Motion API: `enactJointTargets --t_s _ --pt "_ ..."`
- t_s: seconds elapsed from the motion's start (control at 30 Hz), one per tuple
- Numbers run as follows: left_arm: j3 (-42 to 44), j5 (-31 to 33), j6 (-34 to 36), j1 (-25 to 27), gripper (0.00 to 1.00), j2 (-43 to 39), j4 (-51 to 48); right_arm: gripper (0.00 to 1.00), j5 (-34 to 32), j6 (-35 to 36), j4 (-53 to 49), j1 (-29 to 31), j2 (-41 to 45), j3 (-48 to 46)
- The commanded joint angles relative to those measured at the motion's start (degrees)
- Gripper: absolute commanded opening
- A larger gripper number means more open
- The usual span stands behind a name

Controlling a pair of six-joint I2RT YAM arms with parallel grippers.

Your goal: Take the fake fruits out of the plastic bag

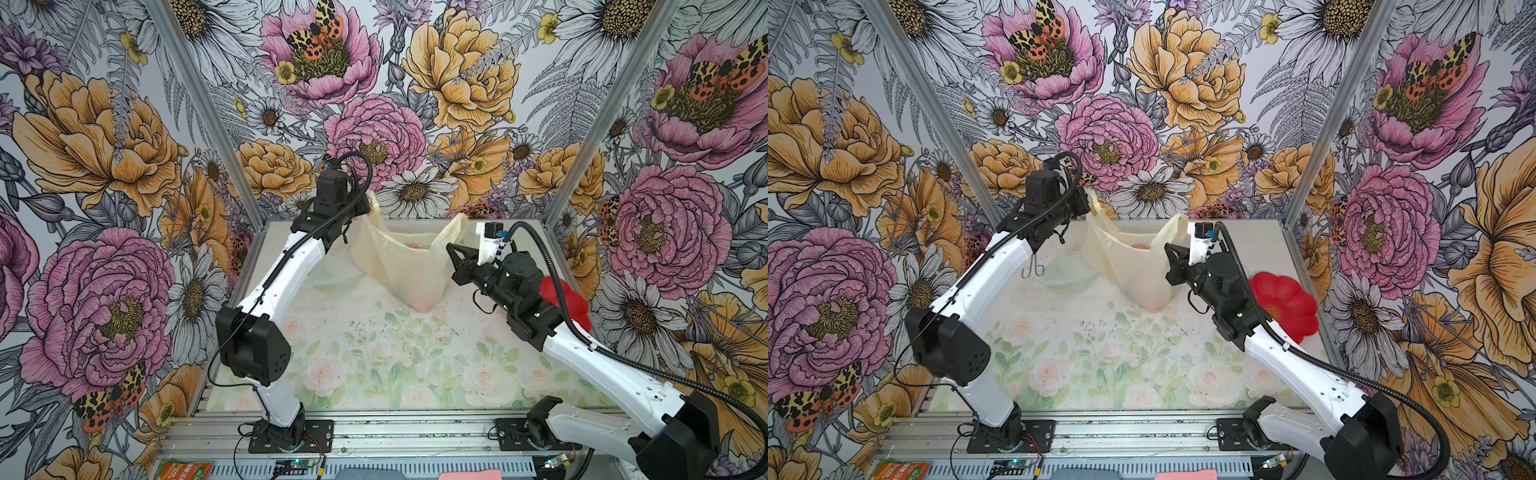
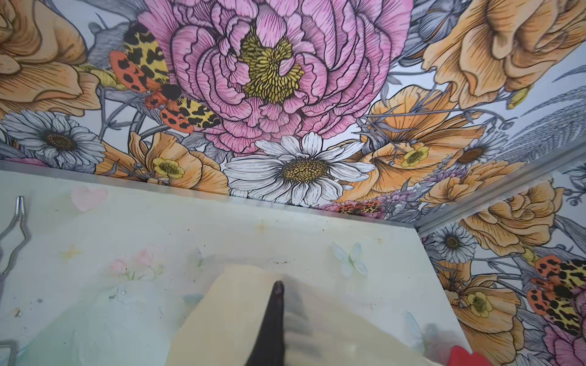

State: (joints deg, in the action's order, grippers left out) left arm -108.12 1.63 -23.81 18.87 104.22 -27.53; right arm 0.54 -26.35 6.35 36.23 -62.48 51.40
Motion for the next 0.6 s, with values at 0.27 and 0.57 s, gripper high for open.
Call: enactJointTargets --t_s 0.27,0.57 --pt "-55.80 -11.62 4.76 6.31 0.00 32.53 -16.70 0.00 -25.15 12.74 -5.68 24.70 -9.91 15.19" --pt "-39.96 -6.17 11.35 7.15 0.73 21.49 -20.14 0.00 -26.77 14.32 -6.94 24.30 -17.51 21.95"
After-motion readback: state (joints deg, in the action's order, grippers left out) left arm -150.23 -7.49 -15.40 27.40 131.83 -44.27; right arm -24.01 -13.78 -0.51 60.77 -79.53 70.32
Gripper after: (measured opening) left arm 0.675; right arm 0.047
